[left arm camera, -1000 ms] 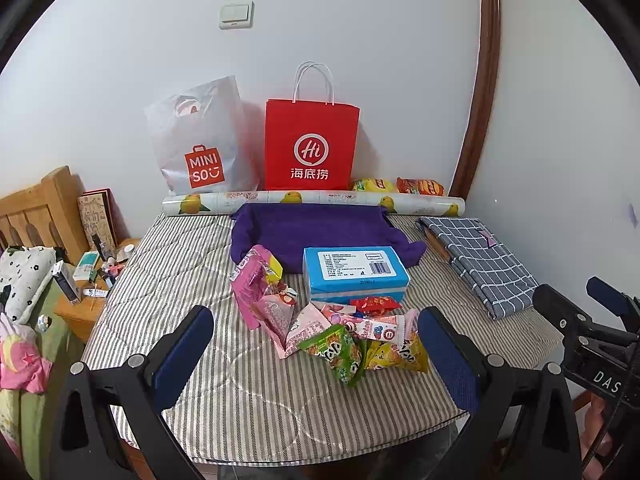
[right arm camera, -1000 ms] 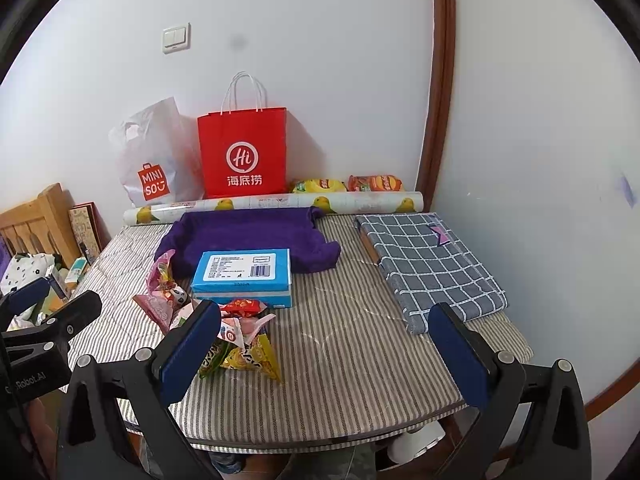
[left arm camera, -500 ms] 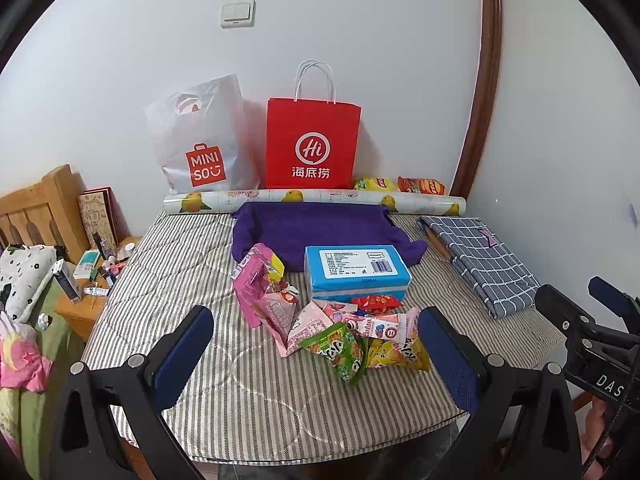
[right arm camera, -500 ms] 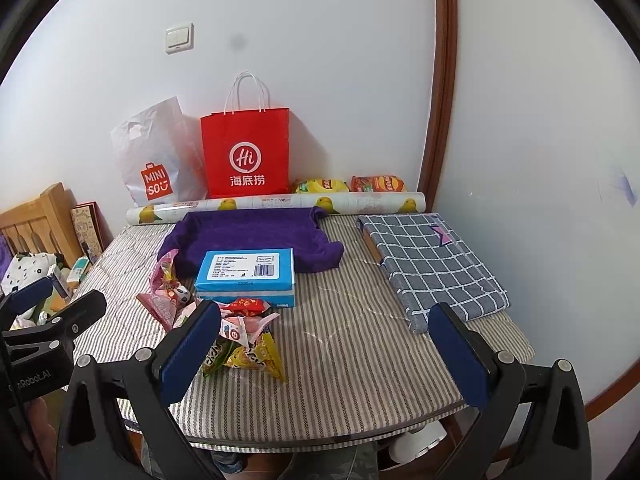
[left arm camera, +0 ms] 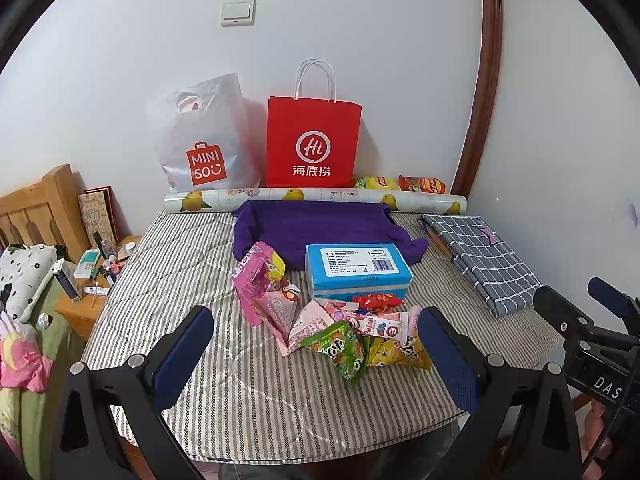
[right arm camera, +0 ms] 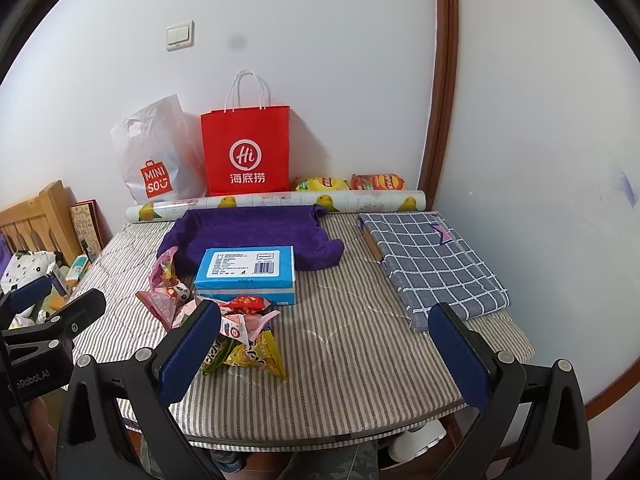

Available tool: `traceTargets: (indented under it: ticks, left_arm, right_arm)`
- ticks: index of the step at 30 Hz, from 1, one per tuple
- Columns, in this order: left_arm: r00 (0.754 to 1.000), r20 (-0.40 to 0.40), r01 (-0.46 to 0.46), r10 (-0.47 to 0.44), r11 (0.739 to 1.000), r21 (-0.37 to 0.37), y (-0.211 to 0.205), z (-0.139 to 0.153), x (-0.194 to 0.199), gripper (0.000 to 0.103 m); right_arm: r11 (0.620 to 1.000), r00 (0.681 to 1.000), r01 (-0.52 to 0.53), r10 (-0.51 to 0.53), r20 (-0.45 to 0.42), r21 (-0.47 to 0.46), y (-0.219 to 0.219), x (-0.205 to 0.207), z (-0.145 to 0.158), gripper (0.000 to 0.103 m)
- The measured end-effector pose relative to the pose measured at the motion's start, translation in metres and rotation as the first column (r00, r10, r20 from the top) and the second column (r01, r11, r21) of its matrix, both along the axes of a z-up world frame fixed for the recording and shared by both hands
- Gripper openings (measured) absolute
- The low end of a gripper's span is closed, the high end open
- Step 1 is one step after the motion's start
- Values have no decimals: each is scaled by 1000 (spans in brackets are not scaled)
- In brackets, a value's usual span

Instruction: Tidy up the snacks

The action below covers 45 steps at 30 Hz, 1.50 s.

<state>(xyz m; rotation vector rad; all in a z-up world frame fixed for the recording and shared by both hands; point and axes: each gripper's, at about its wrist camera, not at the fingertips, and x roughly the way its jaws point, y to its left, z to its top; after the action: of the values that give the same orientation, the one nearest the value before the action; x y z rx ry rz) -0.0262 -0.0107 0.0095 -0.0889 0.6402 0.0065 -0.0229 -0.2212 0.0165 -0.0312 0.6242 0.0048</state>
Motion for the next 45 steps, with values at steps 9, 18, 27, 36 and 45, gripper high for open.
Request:
traceTargets:
  ticks: [9, 18, 27, 36, 45]
  left_arm:
    - [1000, 3, 4, -4, 1000, -1, -1, 1, -1, 103]
    - [1000, 6, 18, -18, 1000, -2, -4, 4, -1, 103]
    - [1000, 6, 24, -24, 1000, 1, -6, 6, 0, 103]
    - [1000, -15, -3, 3, 1000, 31, 3, -5, 16, 103]
    - [993, -117, -15, 16, 1000, 9, 23, -51, 38, 103]
  right_arm:
    - [1000, 1000, -8, 8, 10, -2, 2, -3, 1, 102]
    - [1000, 1000, -13, 13, 18, 3, 3, -6, 3, 102]
    - [1000, 999, -26, 25, 22, 16, 6, -7, 5, 102]
    - [999, 999, -46, 46, -1, 28, 10, 2, -10, 102]
    - [993, 986, -97, 105, -127, 68, 17, 35, -69, 102]
